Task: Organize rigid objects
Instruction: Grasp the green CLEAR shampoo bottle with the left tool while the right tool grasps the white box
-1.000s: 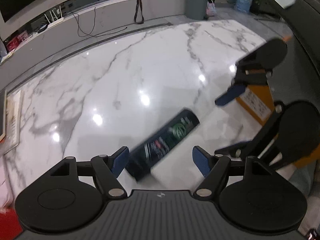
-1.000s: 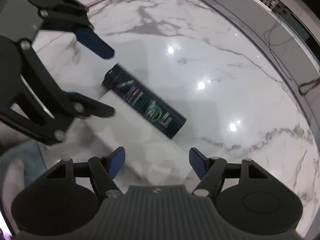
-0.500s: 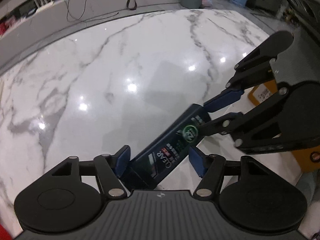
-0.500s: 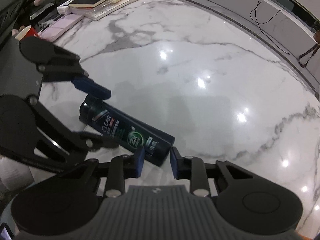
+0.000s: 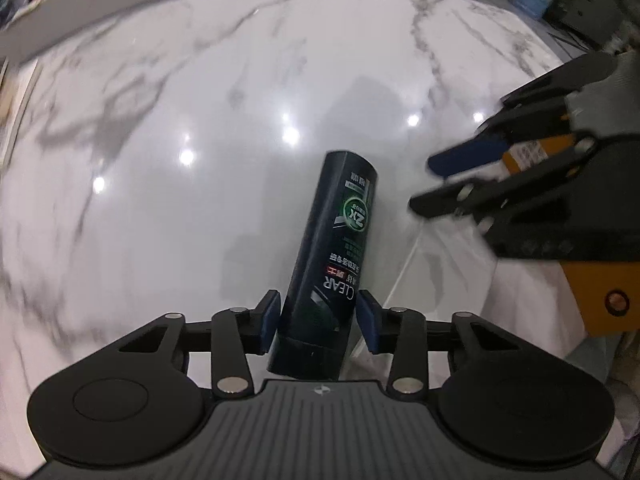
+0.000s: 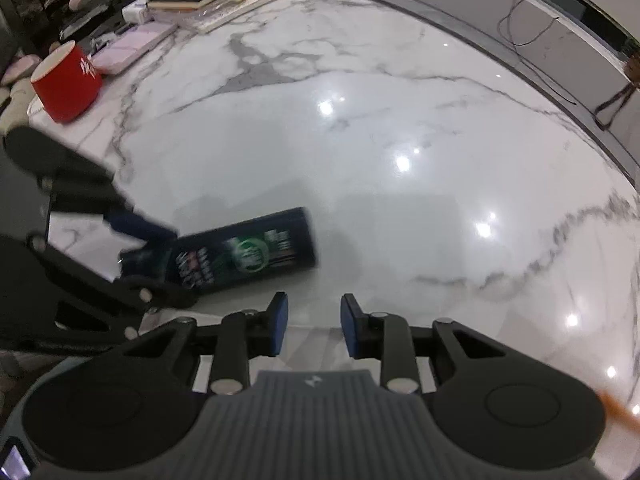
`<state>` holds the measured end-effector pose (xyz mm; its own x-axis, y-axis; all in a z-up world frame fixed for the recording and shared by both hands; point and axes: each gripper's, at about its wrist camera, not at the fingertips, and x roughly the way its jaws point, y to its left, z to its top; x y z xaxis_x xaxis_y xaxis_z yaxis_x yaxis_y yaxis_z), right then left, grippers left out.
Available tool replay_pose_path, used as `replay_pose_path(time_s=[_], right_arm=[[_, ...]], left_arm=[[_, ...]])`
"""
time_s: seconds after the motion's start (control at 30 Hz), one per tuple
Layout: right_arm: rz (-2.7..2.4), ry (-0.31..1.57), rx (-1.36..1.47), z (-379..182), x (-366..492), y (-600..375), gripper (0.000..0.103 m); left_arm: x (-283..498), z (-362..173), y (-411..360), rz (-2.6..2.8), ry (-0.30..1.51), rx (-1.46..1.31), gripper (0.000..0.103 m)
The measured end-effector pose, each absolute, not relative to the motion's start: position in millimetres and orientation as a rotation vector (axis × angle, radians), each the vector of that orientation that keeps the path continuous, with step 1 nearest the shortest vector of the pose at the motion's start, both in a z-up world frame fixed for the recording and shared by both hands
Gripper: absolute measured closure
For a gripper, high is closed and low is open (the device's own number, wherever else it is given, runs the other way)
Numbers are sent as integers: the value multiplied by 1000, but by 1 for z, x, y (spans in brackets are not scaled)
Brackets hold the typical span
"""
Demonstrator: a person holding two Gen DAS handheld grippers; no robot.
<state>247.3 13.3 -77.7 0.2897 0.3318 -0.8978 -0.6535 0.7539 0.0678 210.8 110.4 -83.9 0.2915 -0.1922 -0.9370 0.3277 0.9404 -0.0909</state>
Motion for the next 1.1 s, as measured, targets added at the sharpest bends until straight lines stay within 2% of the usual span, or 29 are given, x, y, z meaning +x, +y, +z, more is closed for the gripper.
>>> replay_pose_path(time_s=[0.07, 0.17, 0.2, 0.23, 0.3, 0.4, 0.43, 0.67, 0.97, 1.1], right_arm=[[661, 1096, -310, -73, 236, 8, 73], [604, 1083, -243, -67, 216, -1, 53], [582, 1075, -211, -66, 210, -4, 41], [556, 1065, -177, -66, 204, -7, 35], [476, 1059, -105, -69, 195, -12, 31], [340, 1043, 34, -76, 187, -22, 16], [296, 1032, 73, -77, 185, -24, 14], [196, 1087, 262, -96, 183, -26, 14], [267, 1095, 197, -108, 176, -11, 13], [348, 1083, 99, -100, 168, -11, 24]], left_arm=[[200, -87, 115, -321, 1255, 86, 60], [188, -89, 120, -282, 1255, 30, 61], [184, -89, 121, -269, 1247, 18, 61], [180, -88, 122, -254, 1237, 0, 61], [174, -88, 123, -236, 1211, -15, 61], [166, -88, 120, -234, 1187, -20, 62], [165, -89, 121, -235, 1185, -25, 62], [159, -90, 129, -197, 1173, -63, 62], [152, -90, 132, -200, 1169, -49, 62], [146, -90, 129, -189, 1180, -33, 62]])
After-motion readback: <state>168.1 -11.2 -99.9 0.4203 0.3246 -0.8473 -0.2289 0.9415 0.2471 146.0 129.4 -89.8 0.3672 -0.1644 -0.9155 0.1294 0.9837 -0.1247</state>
